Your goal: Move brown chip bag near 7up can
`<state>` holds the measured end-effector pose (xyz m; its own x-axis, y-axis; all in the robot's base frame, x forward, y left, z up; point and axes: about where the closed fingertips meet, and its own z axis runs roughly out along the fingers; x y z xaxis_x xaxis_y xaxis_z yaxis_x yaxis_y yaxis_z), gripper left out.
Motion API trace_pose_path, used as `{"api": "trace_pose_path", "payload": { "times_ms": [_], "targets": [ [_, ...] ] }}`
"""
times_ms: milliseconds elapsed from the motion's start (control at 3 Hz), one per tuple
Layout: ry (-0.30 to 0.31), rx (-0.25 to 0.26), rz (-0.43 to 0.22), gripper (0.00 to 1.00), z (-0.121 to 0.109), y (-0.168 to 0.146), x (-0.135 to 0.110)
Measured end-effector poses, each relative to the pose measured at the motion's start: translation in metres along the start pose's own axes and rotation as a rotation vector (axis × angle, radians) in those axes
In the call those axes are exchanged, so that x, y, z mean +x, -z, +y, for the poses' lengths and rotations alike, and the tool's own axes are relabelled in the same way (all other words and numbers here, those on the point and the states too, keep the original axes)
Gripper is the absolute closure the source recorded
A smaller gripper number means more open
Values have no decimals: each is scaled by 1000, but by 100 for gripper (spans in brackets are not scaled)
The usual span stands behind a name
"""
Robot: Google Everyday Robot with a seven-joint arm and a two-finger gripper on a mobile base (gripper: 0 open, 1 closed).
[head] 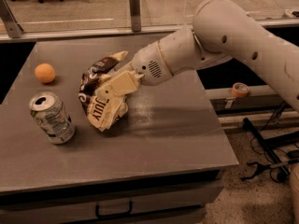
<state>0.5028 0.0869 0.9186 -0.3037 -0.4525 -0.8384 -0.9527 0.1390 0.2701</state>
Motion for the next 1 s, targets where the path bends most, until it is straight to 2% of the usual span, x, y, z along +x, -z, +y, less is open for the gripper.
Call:
{"api": "trace_pose_path", "payload": {
  "times_ms": [333, 667, 1000],
  "targets": [
    [-16, -24, -12, 0, 5, -1, 2],
    [-18, -46, -20, 0, 9, 1, 3],
    [-20, -105, -42, 0, 19, 6, 5]
  ]
}}
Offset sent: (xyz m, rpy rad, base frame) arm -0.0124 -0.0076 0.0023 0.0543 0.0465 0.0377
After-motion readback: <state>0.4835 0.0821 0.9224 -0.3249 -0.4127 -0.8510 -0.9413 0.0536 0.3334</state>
